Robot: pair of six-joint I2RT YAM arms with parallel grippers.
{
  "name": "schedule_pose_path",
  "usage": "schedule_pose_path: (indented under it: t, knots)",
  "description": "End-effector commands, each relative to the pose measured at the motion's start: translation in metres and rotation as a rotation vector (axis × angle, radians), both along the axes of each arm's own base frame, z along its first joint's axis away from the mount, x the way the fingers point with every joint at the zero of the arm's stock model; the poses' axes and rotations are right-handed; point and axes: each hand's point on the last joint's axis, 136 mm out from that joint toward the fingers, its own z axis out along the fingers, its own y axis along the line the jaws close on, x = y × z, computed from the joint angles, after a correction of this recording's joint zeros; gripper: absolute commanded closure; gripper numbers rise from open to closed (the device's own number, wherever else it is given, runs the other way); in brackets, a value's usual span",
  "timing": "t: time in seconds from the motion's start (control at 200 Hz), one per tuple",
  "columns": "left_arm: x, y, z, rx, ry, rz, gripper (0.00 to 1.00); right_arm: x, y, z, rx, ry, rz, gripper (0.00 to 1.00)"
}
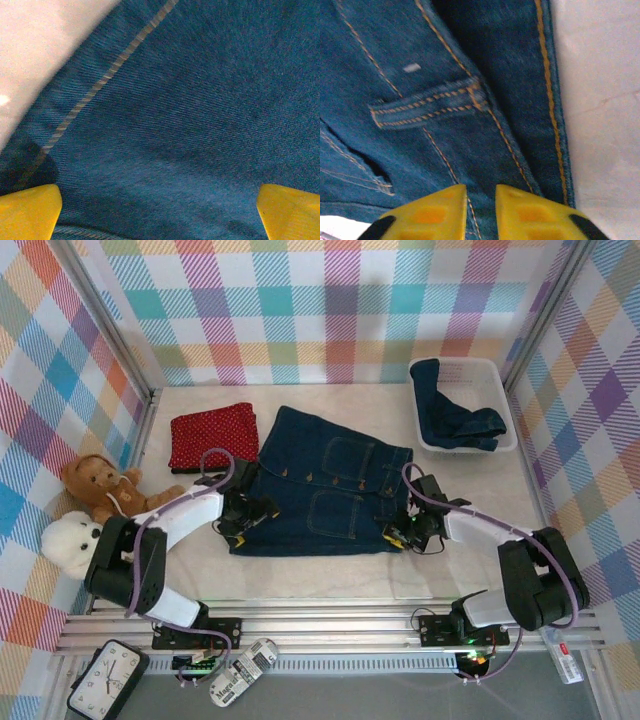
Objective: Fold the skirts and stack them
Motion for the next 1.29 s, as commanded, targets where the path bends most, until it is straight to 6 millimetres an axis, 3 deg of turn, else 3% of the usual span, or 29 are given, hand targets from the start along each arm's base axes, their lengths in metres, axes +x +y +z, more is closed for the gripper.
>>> schedule_pose_path:
  t: [0.0,0.105,0.225,0.37,0.455,0.65,0.845,1.035,1.13,1.29]
  knots:
    - [-0.017,0.037,0.016,0.156,0.003,0.049,0.0,0.008,-0.014,0.018,-0.068,-0.056,-0.038,0.63]
    - [-0.03,0.047,0.016,0.153,0.023,0.106,0.0,-0.003,-0.026,0.026,-0.085,-0.072,-0.102,0.51]
    - [-0.039,0.048,0.015,0.106,0.037,0.177,0.0,-0.024,-0.031,0.021,-0.072,-0.008,-0.138,0.39]
    - [-0.042,0.062,0.021,0.141,0.024,0.212,0.0,-0.031,-0.006,0.024,0.079,0.049,-0.127,0.27]
    - [-0.042,0.069,0.022,0.135,0.009,0.229,0.0,-0.03,-0.001,0.022,0.117,0.071,-0.143,0.26]
    - [-0.041,0.049,0.009,-0.017,-0.008,0.223,0.0,-0.024,0.002,0.014,0.125,0.075,-0.159,0.29]
    - [-0.057,0.052,0.001,0.001,0.042,0.215,0.0,-0.027,-0.003,0.003,0.118,0.09,-0.216,0.3]
    - [-0.06,0.055,0.0,0.021,0.052,0.202,0.0,-0.033,-0.01,-0.001,0.1,0.102,-0.249,0.29]
    - [-0.056,0.05,0.0,-0.004,0.039,0.201,0.0,-0.028,-0.007,0.001,0.132,0.059,-0.258,0.37]
    - [-0.053,0.042,-0.003,-0.054,0.038,0.196,0.09,-0.013,-0.002,0.015,0.175,-0.028,-0.253,0.7]
